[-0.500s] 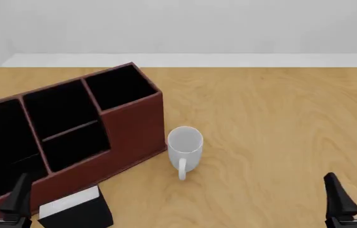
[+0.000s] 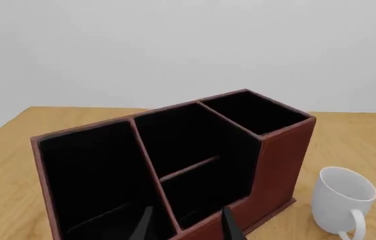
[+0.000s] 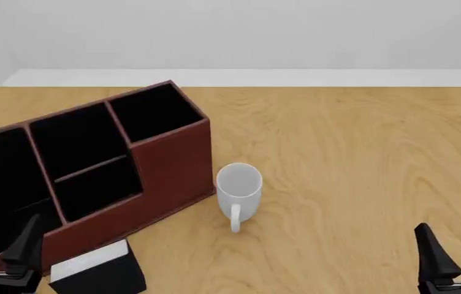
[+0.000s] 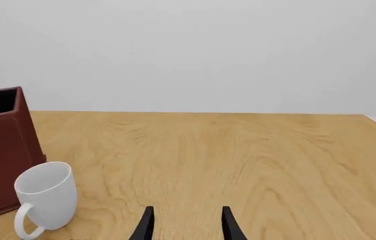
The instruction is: Pick up the book and place it in the front compartment of the caddy.
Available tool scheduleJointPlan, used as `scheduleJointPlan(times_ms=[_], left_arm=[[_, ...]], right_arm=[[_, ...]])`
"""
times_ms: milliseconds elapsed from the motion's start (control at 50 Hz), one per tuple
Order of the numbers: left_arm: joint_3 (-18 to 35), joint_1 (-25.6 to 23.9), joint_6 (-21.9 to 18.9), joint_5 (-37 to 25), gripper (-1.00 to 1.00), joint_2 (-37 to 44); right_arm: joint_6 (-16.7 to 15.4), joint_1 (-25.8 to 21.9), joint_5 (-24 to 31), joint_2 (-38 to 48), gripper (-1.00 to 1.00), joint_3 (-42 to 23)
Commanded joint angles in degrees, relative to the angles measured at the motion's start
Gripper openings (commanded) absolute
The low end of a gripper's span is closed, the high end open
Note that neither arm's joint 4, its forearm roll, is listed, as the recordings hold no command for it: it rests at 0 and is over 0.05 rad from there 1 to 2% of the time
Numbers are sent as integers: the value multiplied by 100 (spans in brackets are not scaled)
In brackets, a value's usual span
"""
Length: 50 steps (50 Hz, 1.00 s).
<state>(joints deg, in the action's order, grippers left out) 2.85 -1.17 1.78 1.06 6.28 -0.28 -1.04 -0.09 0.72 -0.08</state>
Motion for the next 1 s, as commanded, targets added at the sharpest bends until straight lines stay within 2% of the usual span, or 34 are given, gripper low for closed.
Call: scheduleJointPlan(times_ms=[20,80,120,240,260,280,320,340,380,480,560,640,660,680,720,740,760,780,860,880,920,940,960,1000], left_arm=[[720,-288,59,-207,100,486],[1015,-410,152,-317,100,730],[1188,-437,9,-457,100,705],[1739,-879,-76,-881,100,1151],[1811,-1016,39,-926,100,1378],[1916,-932,-54,-1031,100,1262],[2063,-1151,-130,-1140,100,1562],[2152,-983,-440,-1184,100,1542],[2296,-1198,-240,-1282,100,2000],[2759,-1211,-853,-1642,100,2092],[3034,-1322,-995,-1882,100,2355],[3593,-1558,-1133,-2394,100,2626],[3637,-1647,-1036,-2469,100,2686],[3772,-1666,-1156,-2605,100,2700],[4003,-1940,-1062,-2951,100,2897],[4084,-1935,-1176,-3053,100,2958],[4113,-2003,-1117,-3119,100,3011],[4273,-1982,-1333,-3228,100,2969],[4805,-2244,-1199,-3756,100,3344],[4865,-2348,-1056,-3850,100,3407],[5103,-2544,-1090,-4178,100,3605],[5126,-2668,-1136,-4286,100,3618],[5141,-2560,-1587,-4292,100,3594],[5092,-2741,-1713,-4527,100,3746]], right_arm=[[15,-49,-67,68,100,2],[40,-53,-51,40,100,0],[42,-49,-33,17,100,0],[52,-70,5,-20,100,1],[52,-81,7,-21,100,1],[52,-87,10,-24,100,1],[57,-101,10,-29,100,1],[57,-111,11,-29,100,1],[46,-116,14,-32,100,2],[50,-114,1,-55,100,-2],[47,-97,-17,-61,100,-4],[-8,-65,-73,-67,100,-17],[-10,-64,-76,-67,100,-17],[-17,-62,-84,-67,100,-18],[-20,-57,-97,-68,100,-21],[-25,-57,-95,-68,100,-22],[-27,-57,-95,-67,100,-22],[-32,-61,-92,-66,100,-22],[-78,-119,-81,-57,100,-17],[-75,-134,-87,-56,100,-20],[-79,-161,-95,-42,100,-16],[-84,-162,-97,-38,100,-13],[-86,-171,-97,-36,100,-12],[-93,-180,-91,-42,100,-13]])
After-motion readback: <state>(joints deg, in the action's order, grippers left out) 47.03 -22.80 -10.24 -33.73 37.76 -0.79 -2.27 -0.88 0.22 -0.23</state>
